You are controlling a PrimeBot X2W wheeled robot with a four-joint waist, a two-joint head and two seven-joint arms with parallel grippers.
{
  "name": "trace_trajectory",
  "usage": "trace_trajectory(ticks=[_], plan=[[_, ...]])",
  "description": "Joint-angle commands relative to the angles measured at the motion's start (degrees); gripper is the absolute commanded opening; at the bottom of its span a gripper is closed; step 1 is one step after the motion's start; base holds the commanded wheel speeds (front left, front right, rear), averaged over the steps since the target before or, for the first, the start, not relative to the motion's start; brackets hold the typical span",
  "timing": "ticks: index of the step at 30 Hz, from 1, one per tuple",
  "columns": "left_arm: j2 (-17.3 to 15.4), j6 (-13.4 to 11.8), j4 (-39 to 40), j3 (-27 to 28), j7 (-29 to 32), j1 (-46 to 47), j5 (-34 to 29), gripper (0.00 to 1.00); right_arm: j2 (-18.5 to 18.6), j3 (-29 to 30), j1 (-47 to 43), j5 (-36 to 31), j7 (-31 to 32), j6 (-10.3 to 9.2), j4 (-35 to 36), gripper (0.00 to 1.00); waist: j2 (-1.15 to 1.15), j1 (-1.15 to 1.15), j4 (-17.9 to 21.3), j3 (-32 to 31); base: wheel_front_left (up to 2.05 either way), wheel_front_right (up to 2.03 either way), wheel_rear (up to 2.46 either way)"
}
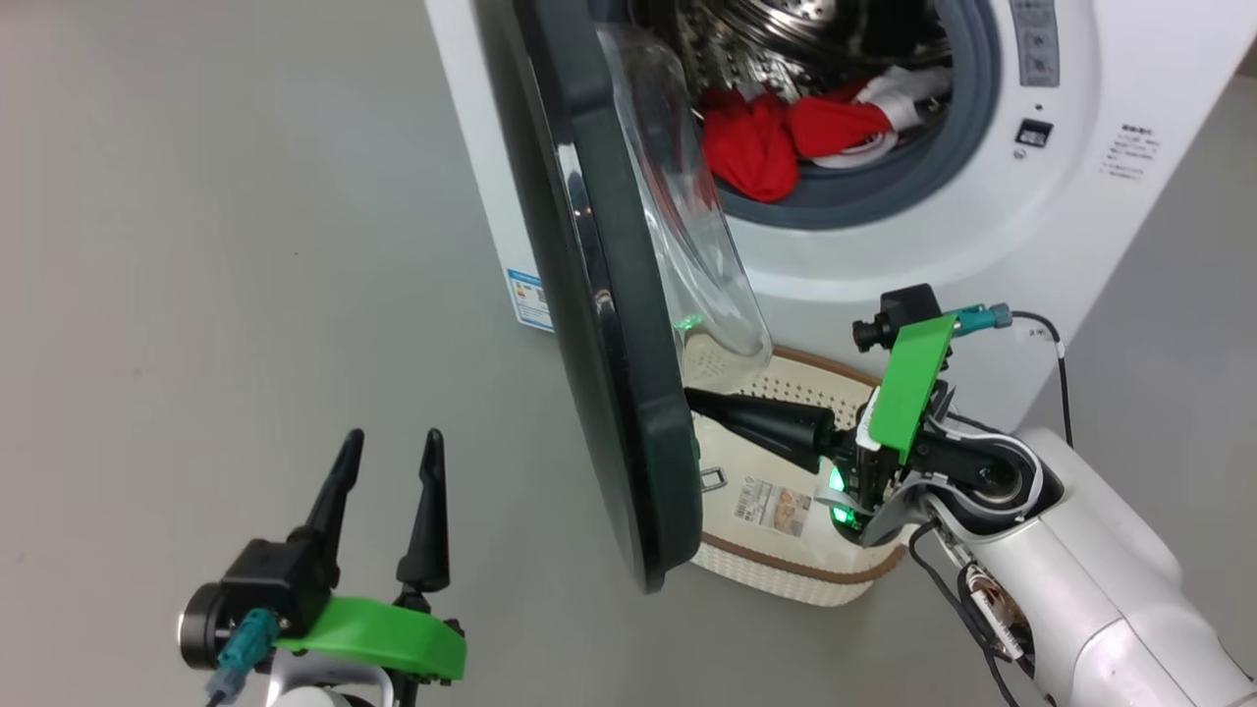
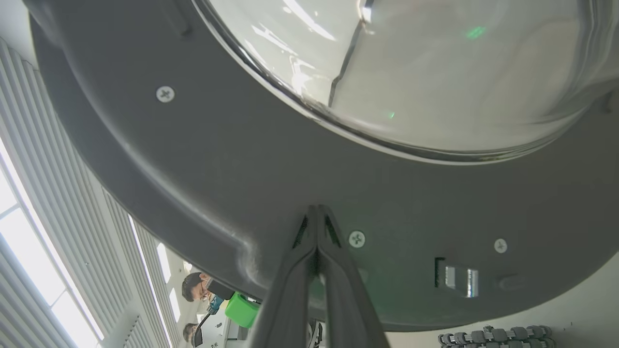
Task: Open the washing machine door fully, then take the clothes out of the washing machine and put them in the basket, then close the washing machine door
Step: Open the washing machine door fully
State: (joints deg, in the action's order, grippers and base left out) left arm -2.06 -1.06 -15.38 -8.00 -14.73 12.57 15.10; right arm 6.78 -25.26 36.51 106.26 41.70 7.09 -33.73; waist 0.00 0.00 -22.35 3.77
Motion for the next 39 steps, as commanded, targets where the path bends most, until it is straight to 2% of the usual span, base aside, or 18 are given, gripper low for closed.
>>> trace_trajectory(ticks=[1,12,32,37,39], plan=[[-1.0,-0.2,1.0,1.5,-0.3,0.0,-0.3,1.0,-1.7,-1.0,-0.2,-0.5,0.4,0.4,1.4,0.0,0.0,0.0,-2.0,-2.0,0.0,0.0,0.0],[-1.0,0.4,-0.9,-0.5,0.3,-0.2,0.4,1.0,-3.0,-2.3,-1.8,-1.0,-0.1,0.4,0.6,0.0,0.0,0.0,-6.4,-4.2,0.0,0.0,0.0],[-1.1,-0.3,1.1,-0.1,-0.1,-0.8,2.1,1.0,-3.9,-5.1,1.2,-2.2,-1.0,0.4,-1.5,0.0,0.0,0.0,-7.7,-2.4,0.0,0.0,0.0],[-1.3,-0.2,0.9,-0.1,-0.1,-0.8,2.3,1.0,-3.7,-5.1,0.6,-4.9,-2.7,0.4,-0.9,0.0,0.0,0.0,-7.4,-2.9,0.0,0.0,0.0],[-1.3,-0.1,0.6,-0.2,-0.2,-0.7,2.4,1.0,-3.1,-5.0,0.2,-6.7,-4.0,0.4,-0.4,0.73,0.0,0.0,-7.2,-3.2,0.0,0.0,0.0]])
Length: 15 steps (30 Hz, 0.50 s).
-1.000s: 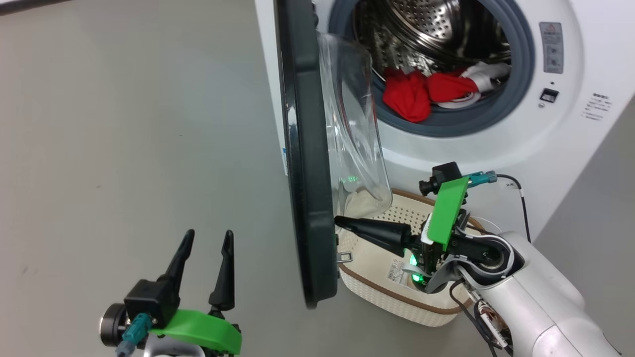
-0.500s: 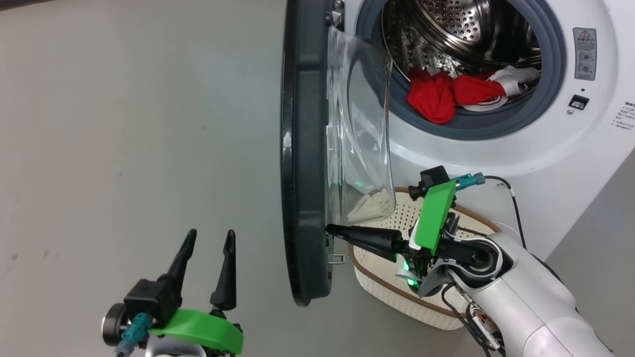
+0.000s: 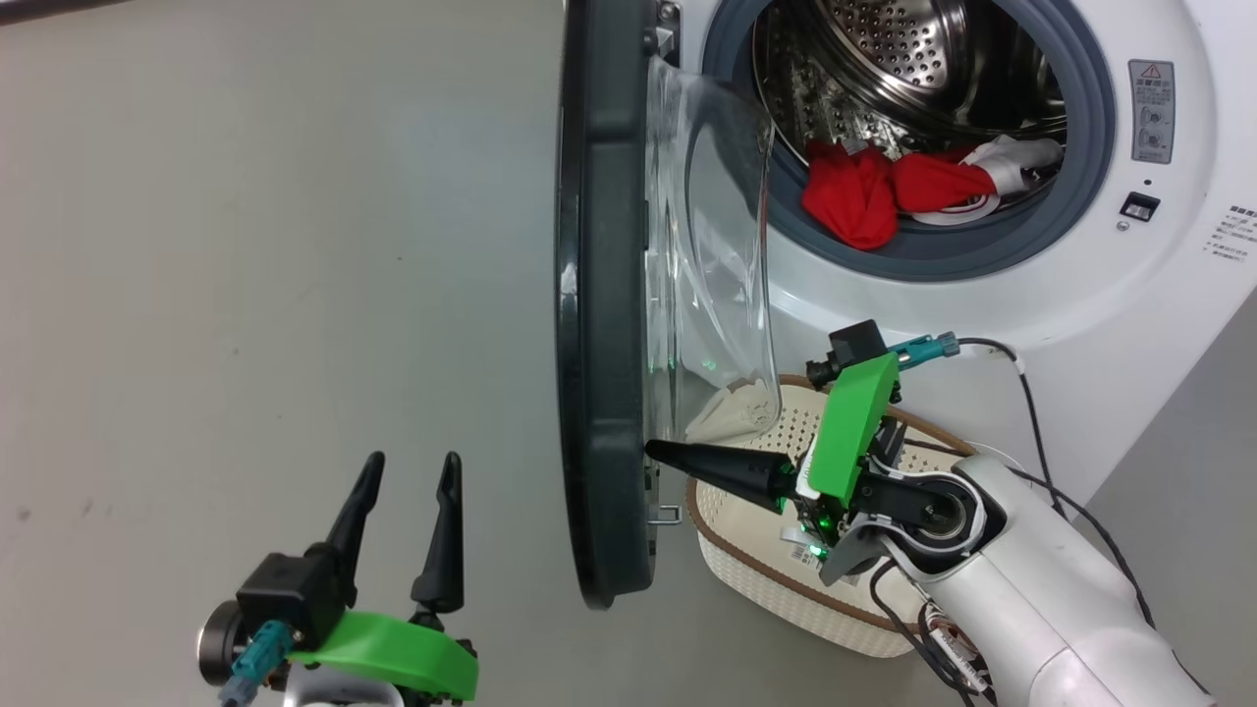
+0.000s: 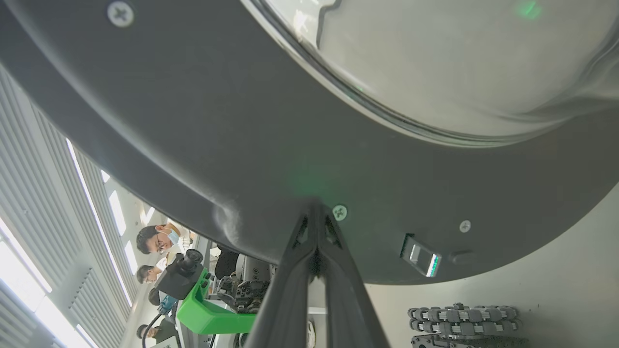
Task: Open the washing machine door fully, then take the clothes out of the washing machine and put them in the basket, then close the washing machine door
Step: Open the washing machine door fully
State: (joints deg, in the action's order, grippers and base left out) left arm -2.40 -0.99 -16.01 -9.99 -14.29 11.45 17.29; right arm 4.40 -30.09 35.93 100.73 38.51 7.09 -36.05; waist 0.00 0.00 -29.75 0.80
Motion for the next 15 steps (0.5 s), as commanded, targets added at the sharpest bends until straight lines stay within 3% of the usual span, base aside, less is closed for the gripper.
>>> trace_trajectory(ticks=[1,5,15], plan=[[-1.1,0.0,1.1,1.7,-0.6,0.5,0.3,1.0,-0.3,0.0,0.5,-2.0,-1.7,0.4,2.2,1.0,0.0,0.0,0.3,-0.4,0.0,0.0,0.0],[-1.3,0.2,0.7,1.6,-0.6,0.5,0.6,1.0,1.2,-0.1,-0.4,-5.8,-5.2,0.4,3.6,1.0,0.0,0.0,0.6,-1.0,0.0,0.0,0.0],[-1.9,0.3,0.2,1.7,-0.6,-0.1,1.4,1.0,8.9,-6.5,-5.5,-23.9,-20.4,0.4,9.9,1.0,0.0,0.0,2.8,-2.2,0.0,0.0,0.0]])
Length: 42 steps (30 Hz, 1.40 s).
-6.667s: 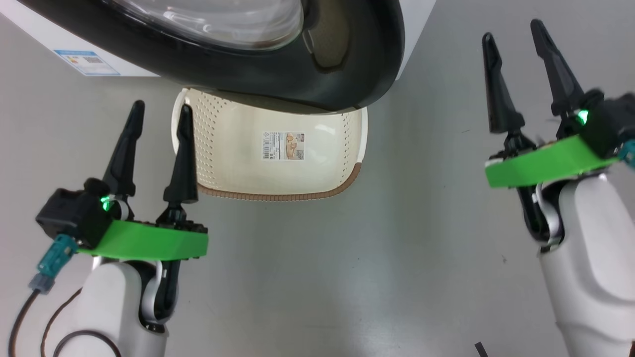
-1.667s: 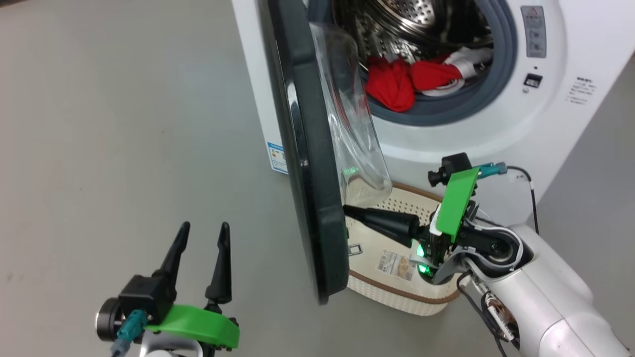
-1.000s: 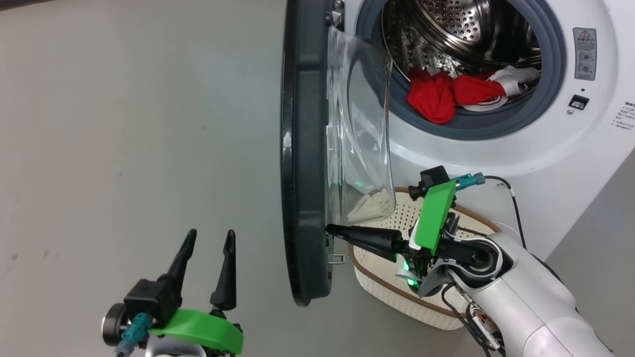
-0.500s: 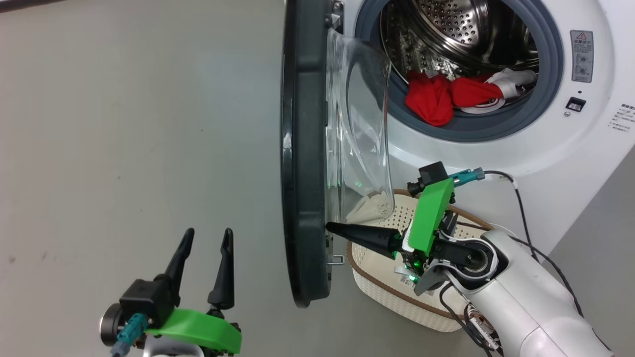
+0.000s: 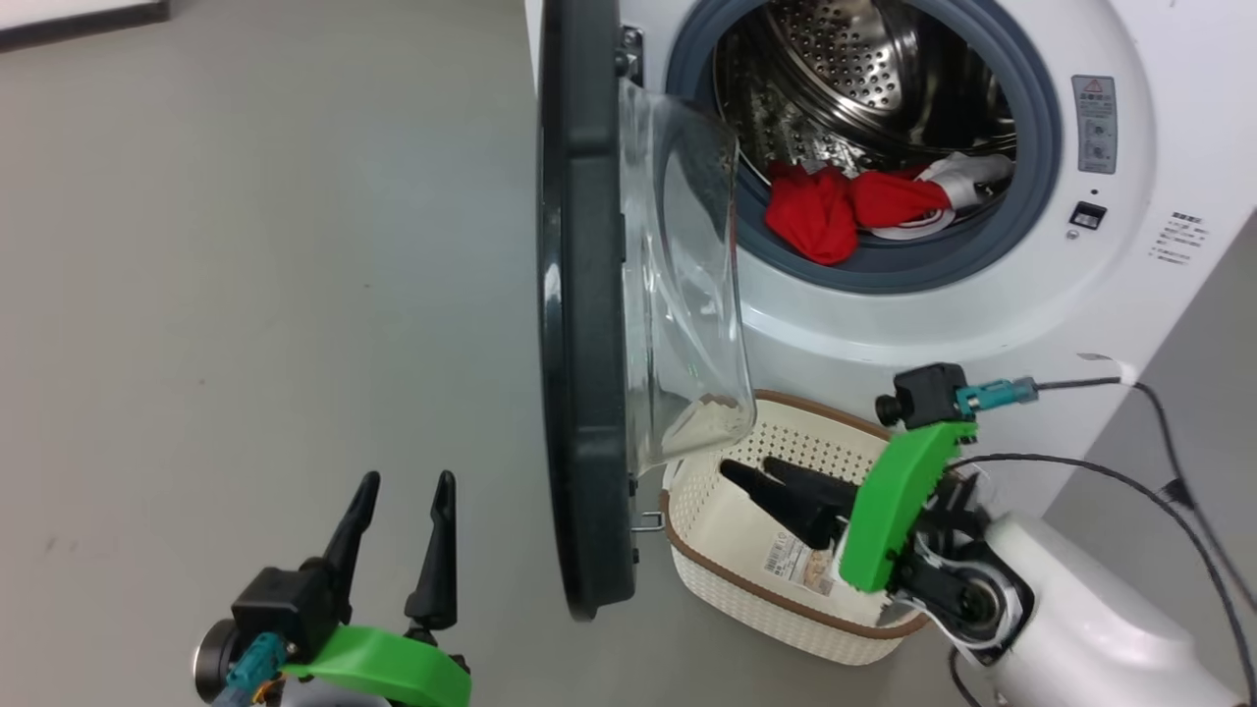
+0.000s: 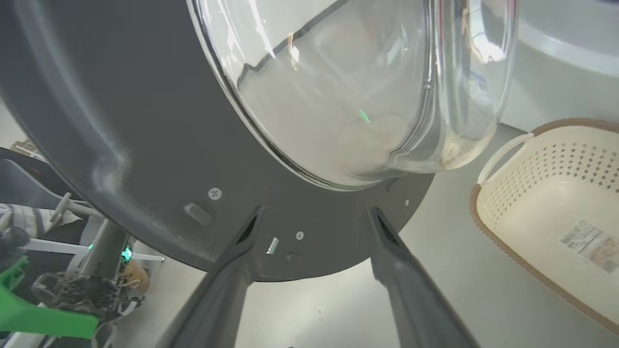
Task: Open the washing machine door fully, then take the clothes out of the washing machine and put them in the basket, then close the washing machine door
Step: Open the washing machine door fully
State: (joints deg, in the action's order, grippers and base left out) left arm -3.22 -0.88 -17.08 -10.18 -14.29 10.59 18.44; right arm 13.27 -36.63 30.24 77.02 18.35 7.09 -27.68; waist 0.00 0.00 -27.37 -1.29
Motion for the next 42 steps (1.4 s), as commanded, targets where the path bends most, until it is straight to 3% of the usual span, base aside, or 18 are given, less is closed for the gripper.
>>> trace_trajectory(ticks=[1,5,12,18,22,28,31,36,42], plan=[[-1.2,0.2,1.3,1.9,-0.6,0.7,0.3,1.0,0.8,-0.9,-0.1,-2.4,-2.1,0.4,1.6,1.0,0.0,0.0,0.7,-0.1,0.0,0.0,0.0],[-1.4,0.0,1.6,2.0,-0.6,0.4,0.4,1.0,3.3,-4.0,-0.1,-11.4,-9.9,0.4,-0.2,1.0,0.0,0.0,1.7,-0.1,0.0,0.0,0.0],[-1.7,-0.3,2.1,1.9,-0.6,-0.2,0.4,1.0,3.6,-4.4,-0.6,-25.2,-22.1,0.4,-6.8,1.0,0.0,0.0,2.3,-0.9,0.0,0.0,0.0],[-1.7,-0.4,2.9,1.7,-0.6,-1.3,0.9,1.0,0.0,1.8,-2.8,-35.6,-30.4,0.4,-12.6,1.0,0.0,0.0,2.5,-1.4,0.0,0.0,0.0],[-1.8,-0.4,3.5,1.7,-0.6,-2.0,1.1,1.0,-3.5,11.7,-4.8,-44.4,-33.1,0.4,-14.1,1.0,0.0,0.0,2.9,-1.2,0.0,0.0,0.0],[-1.8,-0.7,4.3,1.8,-0.7,-2.1,0.9,1.0,-7.9,27.7,-11.1,-60.4,-33.3,0.4,-2.6,1.0,0.0,0.0,3.2,-0.8,0.0,0.0,0.0],[-1.7,-0.8,4.5,1.7,-0.7,-2.2,0.6,1.0,-9.5,31.5,-15.4,-66.4,-33.3,0.4,2.7,1.0,0.0,0.0,3.3,-0.8,0.0,0.0,0.0],[-1.6,-0.8,4.8,1.8,-0.7,-2.4,0.1,1.0,-10.3,33.6,-18.9,-69.0,-33.3,0.4,7.0,1.0,0.0,0.0,3.4,-0.7,0.0,0.0,0.0],[-1.5,-0.6,5.7,2.1,-0.7,-2.6,-0.7,1.0,-10.4,34.0,-22.6,-67.0,-33.3,0.4,11.7,1.0,0.0,0.0,3.4,-0.6,0.0,0.0,0.0]])
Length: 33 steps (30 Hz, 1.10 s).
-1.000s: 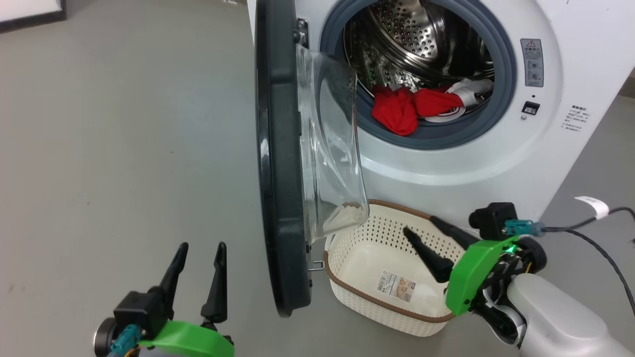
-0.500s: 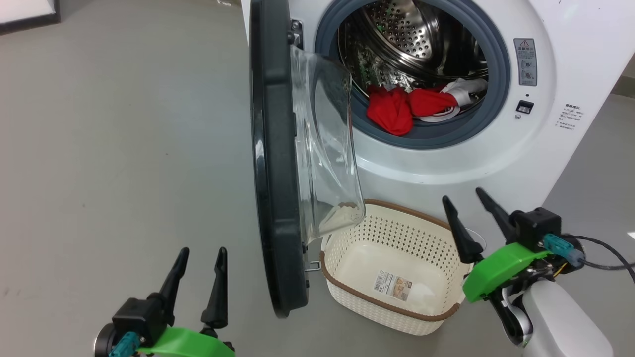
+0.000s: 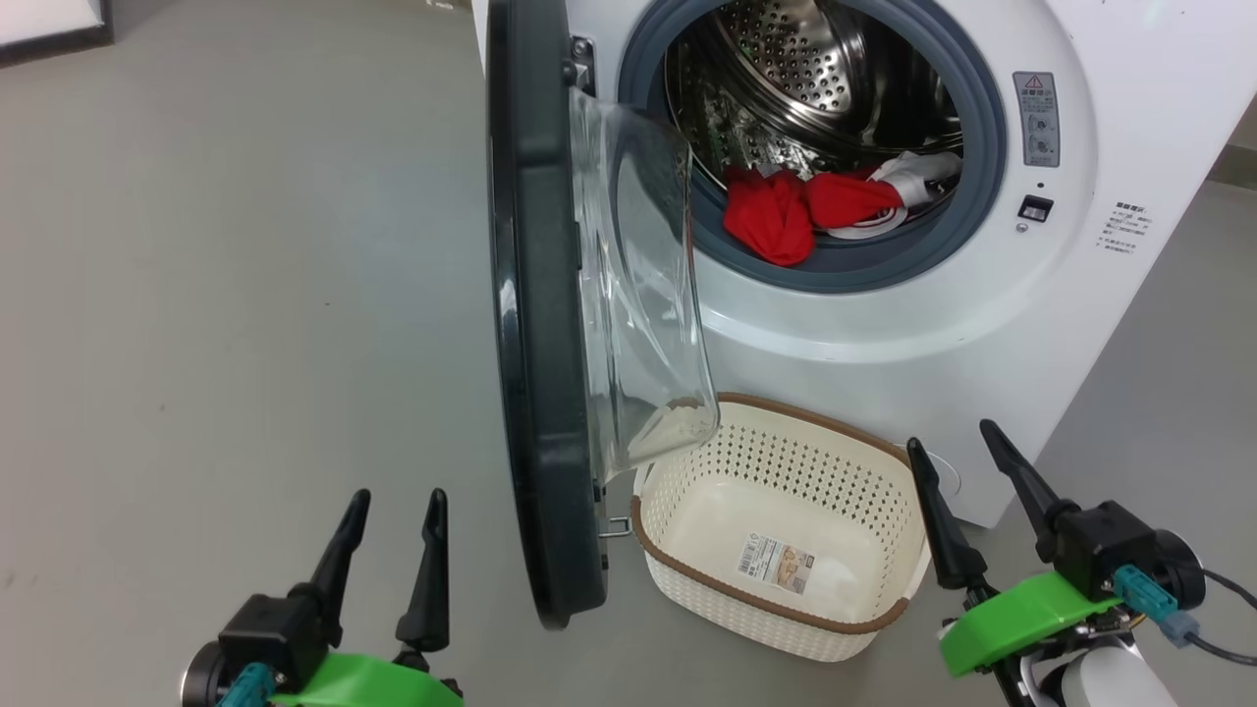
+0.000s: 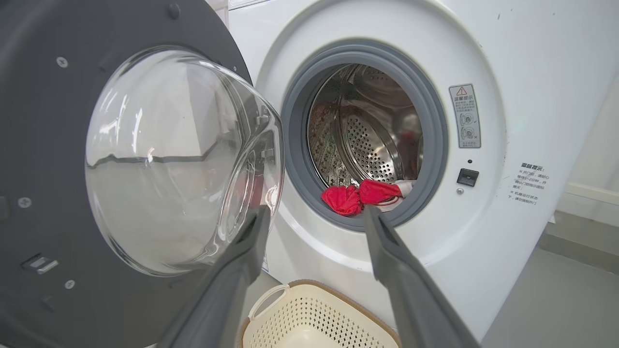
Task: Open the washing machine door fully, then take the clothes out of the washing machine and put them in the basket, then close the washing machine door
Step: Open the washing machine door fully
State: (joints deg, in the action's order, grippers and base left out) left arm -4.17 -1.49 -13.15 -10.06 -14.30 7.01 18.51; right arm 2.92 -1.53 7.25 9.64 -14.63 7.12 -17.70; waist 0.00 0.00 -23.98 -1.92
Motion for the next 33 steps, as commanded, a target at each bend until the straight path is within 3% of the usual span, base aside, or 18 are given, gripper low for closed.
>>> trace_trajectory(ticks=[1,18,19,20,21,22,26,33], plan=[[-0.5,0.0,1.8,2.2,-0.7,0.9,-0.8,1.0,0.0,-1.1,0.0,0.4,-0.4,0.36,2.2,1.0,0.0,0.0,0.1,0.1,0.0,0.0,0.0],[-0.3,0.8,1.1,3.1,-0.7,0.3,-2.5,1.0,0.0,-1.7,-1.7,1.8,-0.4,0.36,3.1,1.0,0.0,0.0,0.7,-0.3,0.0,0.0,0.0],[-0.4,0.9,1.0,3.0,-0.7,0.3,-2.6,0.9,0.0,-1.7,-1.8,1.9,-0.4,0.36,3.1,1.0,0.0,0.0,0.7,-0.4,0.0,0.0,0.0],[-0.4,0.9,1.0,3.1,-0.7,0.3,-2.7,0.36,0.0,-1.7,-1.9,2.0,-0.4,0.36,3.0,1.0,0.0,0.0,0.8,-0.5,0.0,0.0,0.0],[-0.5,1.0,1.0,3.1,-0.7,0.3,-2.8,0.1,0.0,-1.7,-2.0,2.2,-0.4,0.36,3.0,1.0,0.0,0.0,0.8,-0.5,0.0,0.0,0.0],[-0.5,1.1,1.1,3.1,-0.7,0.3,-2.9,0.0,0.0,-1.8,-2.0,2.3,-0.4,0.36,3.0,1.0,0.0,0.0,0.9,-0.5,0.0,0.0,0.0],[-0.6,1.3,3.0,3.0,-0.7,1.4,-3.6,0.0,0.0,-1.9,-2.1,2.5,-0.4,0.36,2.8,1.0,0.0,0.0,0.8,-0.5,0.0,0.0,0.0],[0.2,2.3,13.2,2.9,-0.7,5.1,-3.6,0.0,0.0,-2.1,-1.9,3.0,-0.4,0.36,2.4,1.0,0.0,0.0,0.8,-0.1,0.0,0.0,0.0]])
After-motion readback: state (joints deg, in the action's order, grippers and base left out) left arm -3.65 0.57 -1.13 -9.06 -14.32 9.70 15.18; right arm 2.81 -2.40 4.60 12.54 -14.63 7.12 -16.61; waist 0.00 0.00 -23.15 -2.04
